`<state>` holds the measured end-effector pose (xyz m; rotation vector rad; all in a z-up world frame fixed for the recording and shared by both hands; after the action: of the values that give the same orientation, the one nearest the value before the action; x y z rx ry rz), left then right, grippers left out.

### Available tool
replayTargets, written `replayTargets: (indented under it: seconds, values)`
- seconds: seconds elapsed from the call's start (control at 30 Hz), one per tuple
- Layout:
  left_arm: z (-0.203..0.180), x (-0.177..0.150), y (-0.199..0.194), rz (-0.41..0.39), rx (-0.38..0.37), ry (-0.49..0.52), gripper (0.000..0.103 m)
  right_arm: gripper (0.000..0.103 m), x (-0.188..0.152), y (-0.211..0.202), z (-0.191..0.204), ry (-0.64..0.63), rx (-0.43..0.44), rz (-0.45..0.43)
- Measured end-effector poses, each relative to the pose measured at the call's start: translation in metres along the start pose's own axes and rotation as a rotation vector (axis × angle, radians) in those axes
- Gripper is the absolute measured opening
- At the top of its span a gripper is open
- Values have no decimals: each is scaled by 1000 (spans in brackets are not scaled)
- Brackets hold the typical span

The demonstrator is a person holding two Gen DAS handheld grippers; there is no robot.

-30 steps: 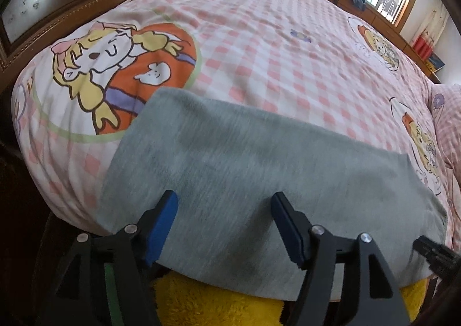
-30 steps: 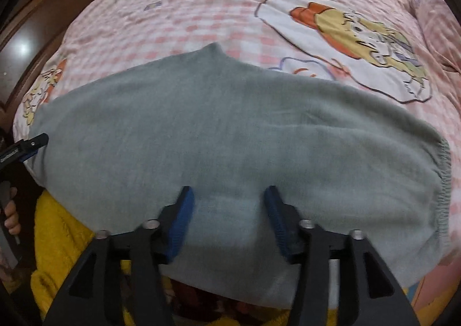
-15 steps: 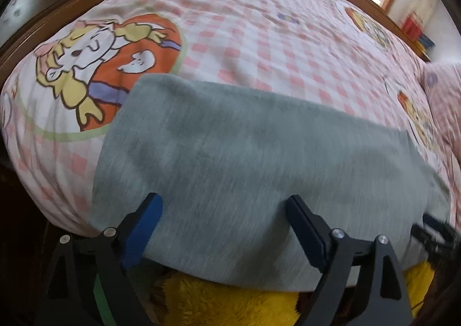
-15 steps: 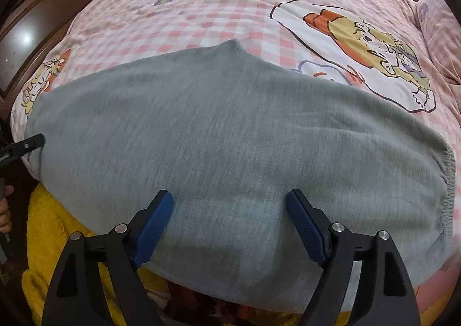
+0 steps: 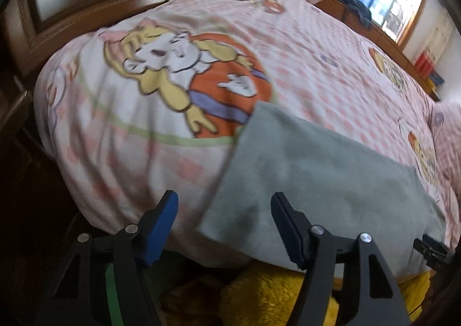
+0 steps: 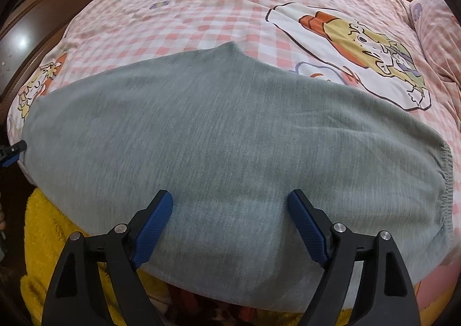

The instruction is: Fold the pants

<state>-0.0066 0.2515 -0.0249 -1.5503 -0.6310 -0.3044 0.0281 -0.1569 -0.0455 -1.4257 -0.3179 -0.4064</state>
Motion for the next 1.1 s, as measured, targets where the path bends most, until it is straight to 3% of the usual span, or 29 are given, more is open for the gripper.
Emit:
replayTargets:
  seconds: [0.17, 0.23, 0.3, 0.47, 0.57, 0.67, 0.73, 0.9, 1.1]
  values:
    - [8, -11, 12, 15, -28, -56, 71, 87, 1, 1, 2, 0, -12, -3]
    - [2, -13, 13, 3, -75, -71, 69, 88, 1, 2, 2, 0, -14, -4]
    - [-8, -14, 10, -15, -120, -68, 46, 88, 0, 2, 2, 0, -15, -5]
    - [-25, -12, -7, -85, -149, -13, 28, 90, 1, 2, 2, -1, -16, -5]
    - [-30, -8, -13, -116, -144, 8, 28, 90, 0, 2, 2, 0, -14, -5]
    - [-21, -9, 0, -88, -64, -4, 28, 90, 1, 2, 3, -2, -11, -6]
    - [-12, -11, 7, -82, -63, -46, 33, 90, 1, 2, 3, -2, -11, -6]
    - [1, -17, 13, -92, -45, -117, 59, 91, 1, 3, 3, -6, -13, -10]
    - [5, -22, 16, -94, -66, -180, 63, 93, 2, 3, 3, -12, -18, -14]
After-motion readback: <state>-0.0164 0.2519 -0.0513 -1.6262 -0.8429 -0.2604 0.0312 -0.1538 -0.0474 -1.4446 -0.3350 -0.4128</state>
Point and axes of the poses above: each gripper's, at about its wrist camera, not at the fingertips, and y roughly the way its jaws point, z to its left, x to its top, the point moved 6 cm from there along y, roughly the way its jaws point, and after that the axes turned 11 degrees about y, right-handed, at the moved point
